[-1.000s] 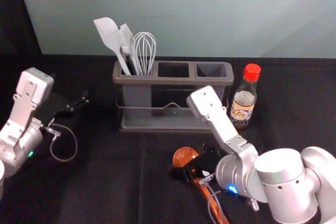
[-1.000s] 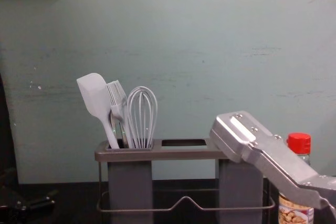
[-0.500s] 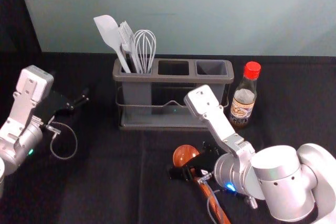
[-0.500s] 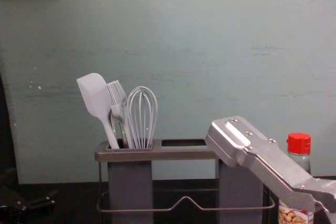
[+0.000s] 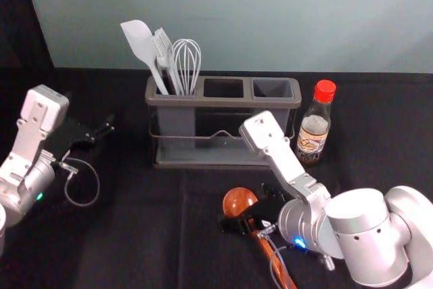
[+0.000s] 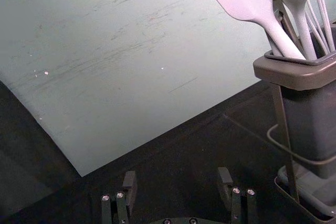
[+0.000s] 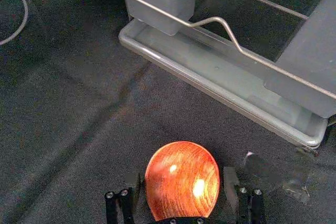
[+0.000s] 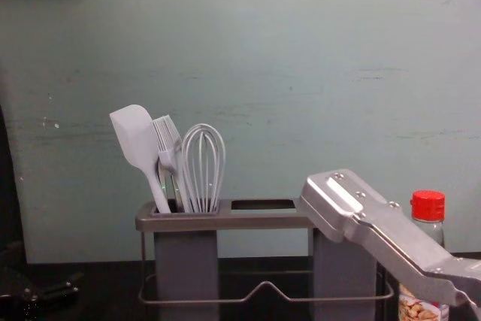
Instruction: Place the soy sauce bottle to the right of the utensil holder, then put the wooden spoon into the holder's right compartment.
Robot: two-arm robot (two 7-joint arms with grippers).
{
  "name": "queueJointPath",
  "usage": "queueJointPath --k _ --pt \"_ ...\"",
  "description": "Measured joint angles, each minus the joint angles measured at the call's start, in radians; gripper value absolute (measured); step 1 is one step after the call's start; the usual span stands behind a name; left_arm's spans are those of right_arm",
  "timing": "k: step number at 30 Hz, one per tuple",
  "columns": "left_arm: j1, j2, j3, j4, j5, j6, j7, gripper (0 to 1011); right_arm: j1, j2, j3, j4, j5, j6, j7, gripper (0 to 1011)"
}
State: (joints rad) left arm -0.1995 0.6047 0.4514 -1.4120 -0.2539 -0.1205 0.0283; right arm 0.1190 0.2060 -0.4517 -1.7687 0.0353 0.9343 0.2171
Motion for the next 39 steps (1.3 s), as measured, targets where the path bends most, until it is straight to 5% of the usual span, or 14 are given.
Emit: queueJointPath --k 13,20,28,39 --pt "0.0 0.0 0.0 0.0 0.0 0.0 0.0 1005 -0.004 -0.005 0.007 0.007 -0.025 -0.01 0.024 1003" --pt "0.0 0.0 0.0 0.0 0.0 0.0 0.0 1005 -0.005 -0.013 0.012 0.009 -0.04 -0.009 0.03 857" --pt "0.0 0.0 0.0 0.0 0.0 0.0 0.0 1005 -0.01 -0.019 0.02 0.005 -0.053 -0.003 0.042 840" --pt "0.0 0.0 0.0 0.0 0.0 0.0 0.0 1005 -0.032 0.023 0.035 -0.107 -0.064 0.03 0.098 840"
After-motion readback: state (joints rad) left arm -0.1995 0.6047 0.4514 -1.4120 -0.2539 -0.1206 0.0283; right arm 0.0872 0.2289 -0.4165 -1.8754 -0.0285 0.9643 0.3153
